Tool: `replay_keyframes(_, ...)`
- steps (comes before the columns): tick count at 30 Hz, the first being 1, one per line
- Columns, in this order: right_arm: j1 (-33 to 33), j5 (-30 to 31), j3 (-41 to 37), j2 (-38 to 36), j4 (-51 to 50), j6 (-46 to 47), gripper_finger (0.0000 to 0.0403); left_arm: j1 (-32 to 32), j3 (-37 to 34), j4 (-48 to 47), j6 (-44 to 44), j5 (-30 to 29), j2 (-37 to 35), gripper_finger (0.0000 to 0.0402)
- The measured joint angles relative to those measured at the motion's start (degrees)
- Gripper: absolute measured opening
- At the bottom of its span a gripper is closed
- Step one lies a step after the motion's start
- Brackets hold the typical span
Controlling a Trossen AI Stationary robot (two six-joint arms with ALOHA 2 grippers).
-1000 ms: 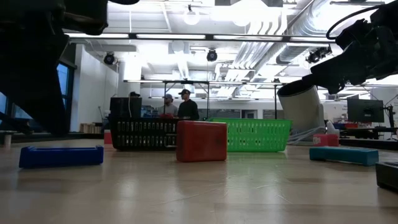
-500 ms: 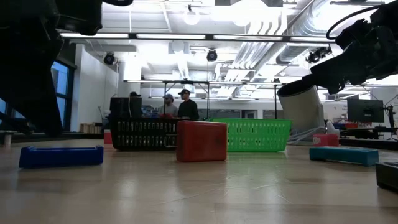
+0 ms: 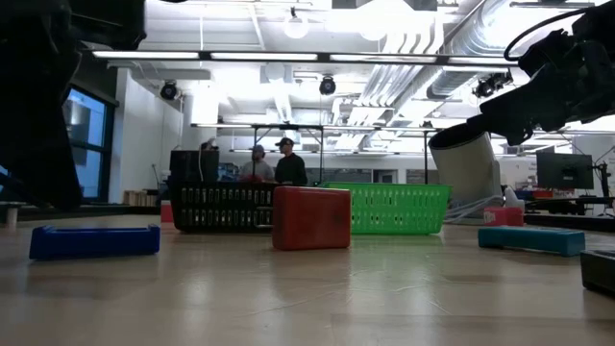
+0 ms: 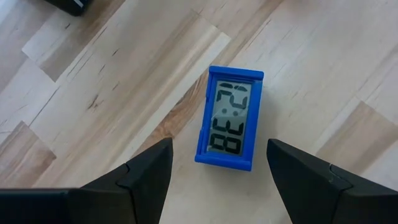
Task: Pick & Place Office items
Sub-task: Put the blue digital timer into the green bin
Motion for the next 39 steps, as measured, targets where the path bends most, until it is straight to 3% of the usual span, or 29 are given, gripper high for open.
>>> replay_keyframes(15,0.01,0.02,0.01,0.0,-0.02,0.0,0.0207,0.0,0.02,-0.19,0.09,-0.09,0.0,0.0252)
replay_keyframes(31,-0.01,0.02,-0.01,0.0,0.0,0.0,0.0207,0.0,-0.33,0.06,10.19,0.44,0.02,0.0253)
replay_keyframes(39,0.0,0.02,0.0,0.0,0.0,-0.01,0.0207,0.11,-1.07,1.74,9.22,0.44,0.02,0.0286)
